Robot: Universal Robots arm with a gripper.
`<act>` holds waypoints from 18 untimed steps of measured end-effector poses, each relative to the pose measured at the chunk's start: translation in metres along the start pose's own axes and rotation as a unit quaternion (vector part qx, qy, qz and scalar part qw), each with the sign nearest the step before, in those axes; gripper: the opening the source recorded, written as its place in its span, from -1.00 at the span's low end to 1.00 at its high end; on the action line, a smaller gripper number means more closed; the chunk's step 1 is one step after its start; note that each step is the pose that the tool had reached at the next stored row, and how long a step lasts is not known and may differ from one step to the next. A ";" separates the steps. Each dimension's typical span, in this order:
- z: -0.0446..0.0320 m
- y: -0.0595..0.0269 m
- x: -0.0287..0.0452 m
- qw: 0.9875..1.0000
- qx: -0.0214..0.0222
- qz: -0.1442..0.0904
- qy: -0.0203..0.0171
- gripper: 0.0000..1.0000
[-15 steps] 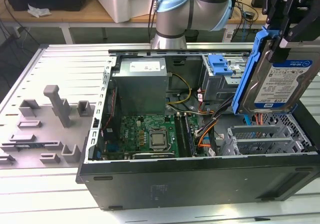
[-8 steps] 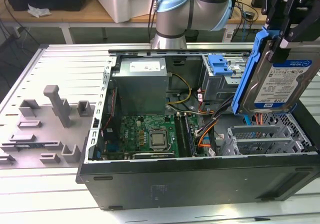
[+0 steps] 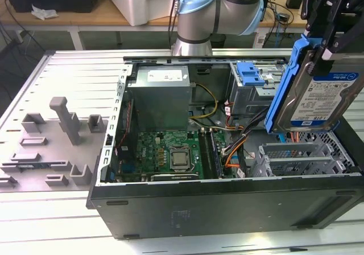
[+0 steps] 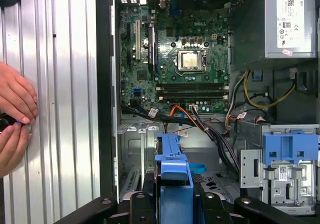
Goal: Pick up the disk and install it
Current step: 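Insert the disk into the insertion slot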
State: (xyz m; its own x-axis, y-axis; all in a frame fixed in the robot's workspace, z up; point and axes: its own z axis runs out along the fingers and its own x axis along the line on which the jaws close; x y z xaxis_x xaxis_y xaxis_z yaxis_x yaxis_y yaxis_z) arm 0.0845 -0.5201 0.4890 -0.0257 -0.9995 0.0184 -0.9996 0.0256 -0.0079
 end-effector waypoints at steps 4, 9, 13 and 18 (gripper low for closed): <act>0.0000 0.0000 0.0007 1.000 0.000 0.000 0.000 -0.27; 0.0003 -0.0016 0.0037 1.000 0.000 0.000 0.000 -0.27; 0.0018 -0.0039 0.0045 1.000 0.000 -0.003 0.000 -0.27; 0.0030 -0.0039 0.0049 1.000 0.000 -0.004 -0.005 -0.27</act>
State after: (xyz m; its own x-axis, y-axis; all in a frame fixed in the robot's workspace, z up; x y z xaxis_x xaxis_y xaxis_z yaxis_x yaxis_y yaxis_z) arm 0.0883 -0.5252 0.4861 -0.0167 -0.9998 0.0082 -0.9998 0.0166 -0.0072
